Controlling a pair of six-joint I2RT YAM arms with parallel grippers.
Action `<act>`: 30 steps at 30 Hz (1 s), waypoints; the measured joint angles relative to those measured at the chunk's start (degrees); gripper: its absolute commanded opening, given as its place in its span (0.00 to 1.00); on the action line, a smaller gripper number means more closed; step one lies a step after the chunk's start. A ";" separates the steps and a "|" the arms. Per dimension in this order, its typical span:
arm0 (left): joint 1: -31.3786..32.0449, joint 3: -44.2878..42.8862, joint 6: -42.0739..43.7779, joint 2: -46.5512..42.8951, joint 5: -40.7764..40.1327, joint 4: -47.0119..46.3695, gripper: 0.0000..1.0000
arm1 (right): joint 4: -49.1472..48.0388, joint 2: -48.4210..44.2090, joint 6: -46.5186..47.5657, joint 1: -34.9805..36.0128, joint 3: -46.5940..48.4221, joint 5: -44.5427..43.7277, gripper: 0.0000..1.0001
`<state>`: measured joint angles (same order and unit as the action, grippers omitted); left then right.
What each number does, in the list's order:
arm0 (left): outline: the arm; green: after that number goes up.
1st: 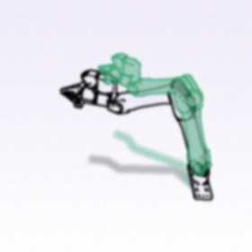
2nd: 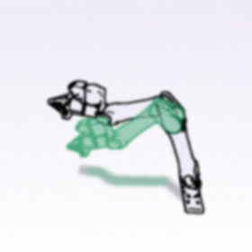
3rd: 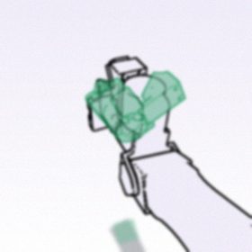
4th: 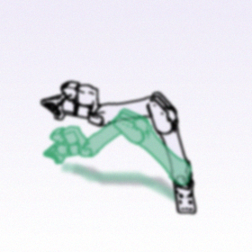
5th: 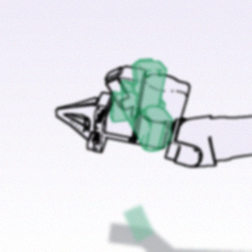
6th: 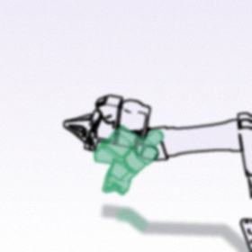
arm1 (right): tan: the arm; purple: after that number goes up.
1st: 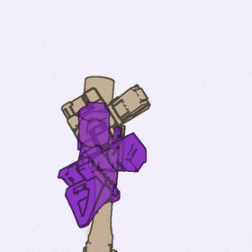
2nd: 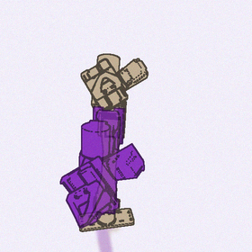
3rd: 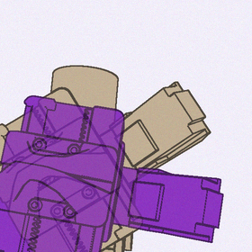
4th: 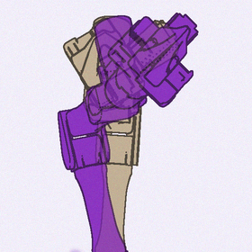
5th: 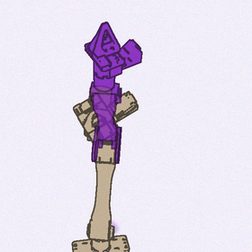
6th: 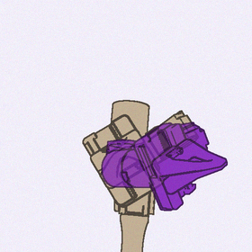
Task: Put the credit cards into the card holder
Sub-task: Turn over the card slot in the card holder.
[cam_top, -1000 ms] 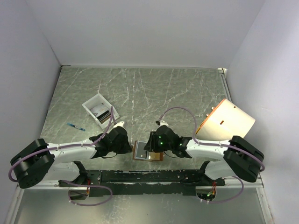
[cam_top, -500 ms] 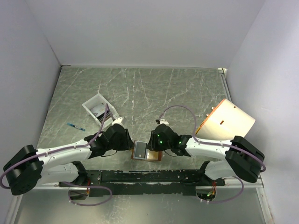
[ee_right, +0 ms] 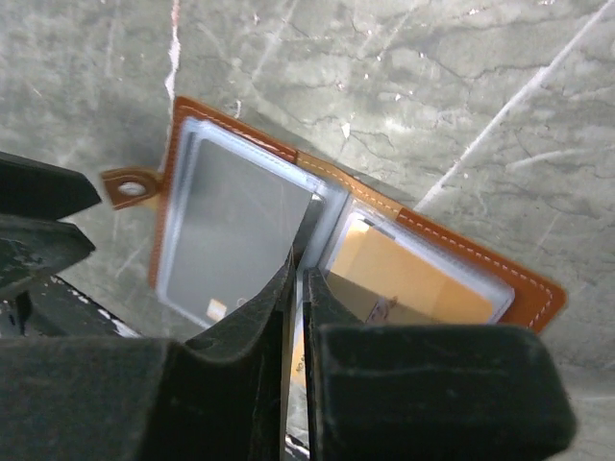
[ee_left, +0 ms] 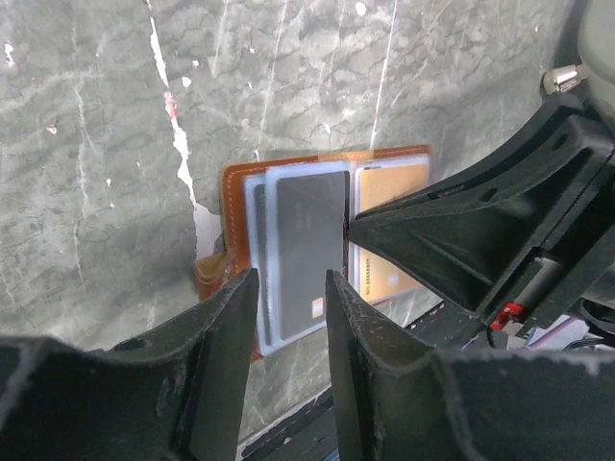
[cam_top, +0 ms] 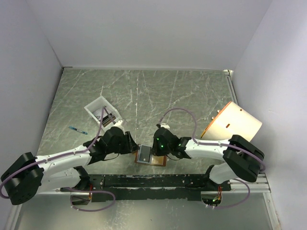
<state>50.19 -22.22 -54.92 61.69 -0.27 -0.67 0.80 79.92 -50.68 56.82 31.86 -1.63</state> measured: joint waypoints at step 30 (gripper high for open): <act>-2.49 1.51 -1.11 6.47 10.51 -10.75 0.51 | 3.41 2.49 0.11 1.70 2.23 -3.34 0.03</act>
<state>47.70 -20.71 -56.03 68.16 10.24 -11.42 4.21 82.41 -50.57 58.52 34.09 -4.97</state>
